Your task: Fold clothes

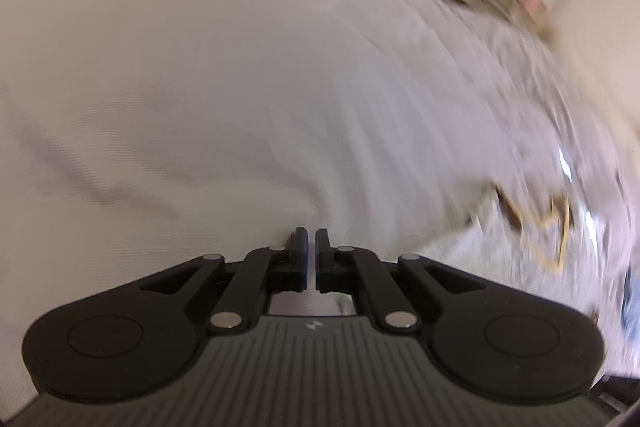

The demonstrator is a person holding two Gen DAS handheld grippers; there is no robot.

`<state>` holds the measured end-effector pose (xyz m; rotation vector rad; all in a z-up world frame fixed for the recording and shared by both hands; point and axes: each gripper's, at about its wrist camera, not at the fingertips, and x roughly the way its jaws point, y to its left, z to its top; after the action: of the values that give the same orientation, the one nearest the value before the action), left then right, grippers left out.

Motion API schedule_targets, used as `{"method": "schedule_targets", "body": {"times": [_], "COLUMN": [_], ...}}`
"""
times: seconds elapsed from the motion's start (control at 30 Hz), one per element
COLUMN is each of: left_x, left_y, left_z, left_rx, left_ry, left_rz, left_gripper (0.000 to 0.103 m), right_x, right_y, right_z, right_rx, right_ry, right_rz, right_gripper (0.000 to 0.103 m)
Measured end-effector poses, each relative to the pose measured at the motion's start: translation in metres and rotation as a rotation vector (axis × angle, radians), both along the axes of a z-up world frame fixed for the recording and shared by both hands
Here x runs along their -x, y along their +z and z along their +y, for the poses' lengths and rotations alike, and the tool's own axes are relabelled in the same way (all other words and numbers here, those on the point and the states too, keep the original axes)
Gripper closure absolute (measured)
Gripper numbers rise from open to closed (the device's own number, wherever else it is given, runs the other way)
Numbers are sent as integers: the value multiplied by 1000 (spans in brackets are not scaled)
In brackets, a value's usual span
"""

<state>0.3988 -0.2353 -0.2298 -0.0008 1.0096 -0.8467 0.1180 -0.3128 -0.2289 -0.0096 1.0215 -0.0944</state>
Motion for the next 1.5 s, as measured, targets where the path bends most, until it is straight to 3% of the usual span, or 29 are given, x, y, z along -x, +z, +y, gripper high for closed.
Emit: {"method": "schedule_targets", "body": {"times": [0.1,0.2,0.4,0.53,0.57,0.63,0.67,0.7,0.87,1.03,1.13,1.17,1.2,1.4,1.5], "left_x": [14,44,108,113,112,107,105,102,86,66,67,71,79,134,147], "left_y": [9,8,-20,-37,-41,-45,-45,-43,-14,14,14,11,8,-13,-25], "left_z": [15,25,29,21,19,14,10,6,3,20,24,24,22,3,-8], "left_rx": [28,65,41,113,141,181,195,198,197,250,202,175,154,5,-32], "left_ry": [-18,-81,-223,-252,-253,-256,-261,-269,-238,-154,-149,-164,-207,-496,-582], "left_rz": [29,130,224,272,288,352,386,415,473,452,381,357,319,54,-7], "left_gripper": [80,74,59,58,58,69,89,99,103,103,95,88,83,81,81], "right_x": [-10,-17,-8,4,6,10,10,11,11,3,-5,-7,-9,8,16], "right_y": [-9,-18,-7,-1,-1,0,0,0,3,1,-7,-9,-11,-13,-14], "right_z": [9,10,-19,-34,-36,-40,-40,-40,-36,-14,-2,0,2,-6,-10], "right_rx": [90,164,106,67,62,52,48,43,54,117,160,161,162,150,144], "right_ry": [49,75,-37,-70,-72,-76,-78,-79,-64,40,86,94,102,58,36], "right_rz": [30,66,38,13,10,5,3,1,-5,-22,-3,5,12,23,28], "right_gripper": [52,52,52,52,52,52,52,52,49,43,38,38,38,37,37]}}
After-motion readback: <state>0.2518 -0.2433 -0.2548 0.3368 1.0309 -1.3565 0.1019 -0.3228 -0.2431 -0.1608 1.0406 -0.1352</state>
